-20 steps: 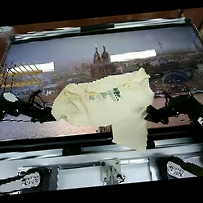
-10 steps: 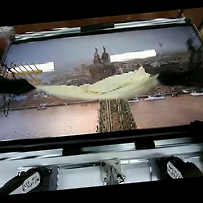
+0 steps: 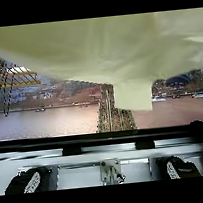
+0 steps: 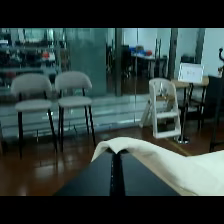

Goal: Fold the shirts.

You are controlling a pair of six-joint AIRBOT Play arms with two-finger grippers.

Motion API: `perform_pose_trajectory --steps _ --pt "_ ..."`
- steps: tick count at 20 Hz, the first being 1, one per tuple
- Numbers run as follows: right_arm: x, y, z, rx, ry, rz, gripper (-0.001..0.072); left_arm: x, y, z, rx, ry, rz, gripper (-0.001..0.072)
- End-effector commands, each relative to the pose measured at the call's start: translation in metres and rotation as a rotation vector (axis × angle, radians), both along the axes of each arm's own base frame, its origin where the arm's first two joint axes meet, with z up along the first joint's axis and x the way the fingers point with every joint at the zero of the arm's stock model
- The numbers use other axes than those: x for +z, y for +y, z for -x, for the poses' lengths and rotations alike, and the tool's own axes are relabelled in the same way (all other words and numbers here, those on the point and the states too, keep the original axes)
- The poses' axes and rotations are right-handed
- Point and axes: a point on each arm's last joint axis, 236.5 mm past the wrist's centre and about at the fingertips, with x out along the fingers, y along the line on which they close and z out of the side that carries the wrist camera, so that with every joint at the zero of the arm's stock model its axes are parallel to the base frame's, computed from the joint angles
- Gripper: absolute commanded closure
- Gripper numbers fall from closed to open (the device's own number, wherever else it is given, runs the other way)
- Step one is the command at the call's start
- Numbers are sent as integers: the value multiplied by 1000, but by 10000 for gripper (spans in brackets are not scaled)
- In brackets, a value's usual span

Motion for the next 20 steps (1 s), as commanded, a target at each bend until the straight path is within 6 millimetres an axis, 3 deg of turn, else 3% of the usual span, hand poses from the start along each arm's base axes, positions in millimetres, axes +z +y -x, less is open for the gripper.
perform_pose_trajectory --steps 1,3,7,9,12,16,18,20 --pt "24 -1 57 -66 -103 58 653 2 10 52 92 -14 -1 680" --pt "5 0 53 -73 -21 85 653 -23 22 49 150 91 -16 680" --pt "-45 0 21 -48 210 101 653 -73 34 29 200 285 -64 680" --pt "-96 1 -8 -11 439 75 653 -111 37 4 191 416 -68 679" --pt "-211 -3 -53 50 932 41 653 -205 45 -43 174 696 -69 680" --pt "-358 -13 -131 84 1340 -88 654 -363 64 -101 188 1075 -41 679" --pt "-412 -7 -179 125 1387 -196 654 -423 70 -140 192 1171 4 680" --pt "-444 3 -230 173 1372 -331 654 -465 68 -186 165 1226 77 680"
